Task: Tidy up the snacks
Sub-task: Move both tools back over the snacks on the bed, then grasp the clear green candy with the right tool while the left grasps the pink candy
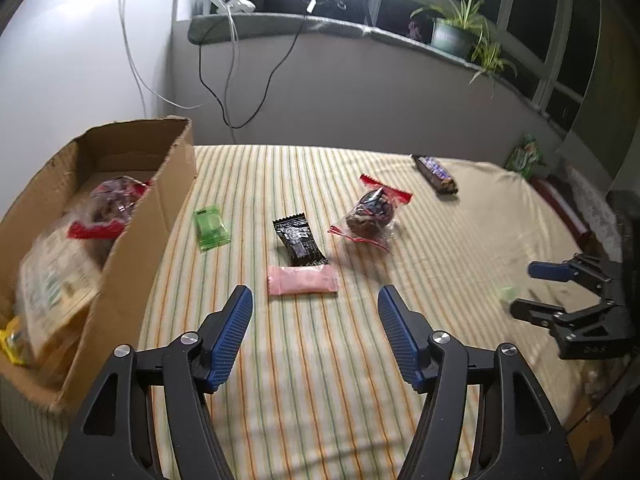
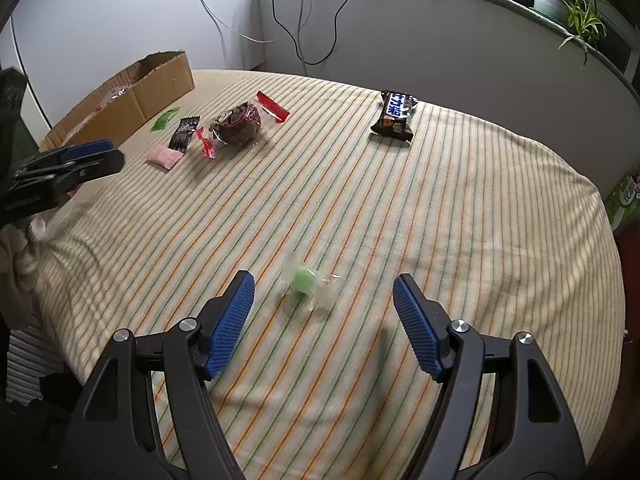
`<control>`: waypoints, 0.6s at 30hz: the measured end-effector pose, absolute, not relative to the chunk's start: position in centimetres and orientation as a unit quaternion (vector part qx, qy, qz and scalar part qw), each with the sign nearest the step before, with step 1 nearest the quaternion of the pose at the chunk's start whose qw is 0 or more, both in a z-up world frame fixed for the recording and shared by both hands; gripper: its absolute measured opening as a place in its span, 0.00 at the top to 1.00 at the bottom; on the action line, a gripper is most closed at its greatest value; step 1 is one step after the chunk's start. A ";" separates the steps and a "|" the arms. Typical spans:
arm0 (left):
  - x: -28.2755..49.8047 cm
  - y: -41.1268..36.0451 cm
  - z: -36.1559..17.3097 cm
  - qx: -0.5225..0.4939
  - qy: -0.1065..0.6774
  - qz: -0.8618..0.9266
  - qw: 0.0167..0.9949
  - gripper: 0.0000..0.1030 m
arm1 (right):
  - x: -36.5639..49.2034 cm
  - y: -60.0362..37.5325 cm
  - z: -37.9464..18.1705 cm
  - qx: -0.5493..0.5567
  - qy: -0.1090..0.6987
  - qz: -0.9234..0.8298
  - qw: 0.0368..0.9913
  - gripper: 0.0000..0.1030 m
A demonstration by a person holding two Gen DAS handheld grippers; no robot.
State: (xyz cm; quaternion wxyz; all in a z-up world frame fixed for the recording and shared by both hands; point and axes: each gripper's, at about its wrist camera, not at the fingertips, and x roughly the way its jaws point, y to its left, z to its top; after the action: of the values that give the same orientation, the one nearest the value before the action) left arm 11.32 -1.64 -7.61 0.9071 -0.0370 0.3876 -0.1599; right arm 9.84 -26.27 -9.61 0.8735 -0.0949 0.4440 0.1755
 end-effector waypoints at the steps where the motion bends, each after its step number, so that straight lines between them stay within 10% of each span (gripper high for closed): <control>1: 11.9 -1.9 -7.9 -0.032 0.392 -0.156 0.906 0.37 | 9.9 -26.1 -9.7 -0.097 0.444 0.175 0.873 0.28; 13: 15.2 -3.2 -10.2 0.000 0.434 -0.142 0.890 0.37 | 10.2 -25.4 -11.2 -0.108 0.446 0.165 0.873 0.31; 18: 15.2 -3.1 -10.2 0.000 0.431 -0.143 0.891 0.50 | 9.8 -24.8 -11.2 -0.119 0.442 0.168 0.873 0.48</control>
State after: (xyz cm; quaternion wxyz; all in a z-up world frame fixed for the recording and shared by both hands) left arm 15.16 -3.10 -10.21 0.8911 -0.0004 0.4306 -0.1434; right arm 9.80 -24.84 -11.20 0.8730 -0.1195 0.4420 0.1681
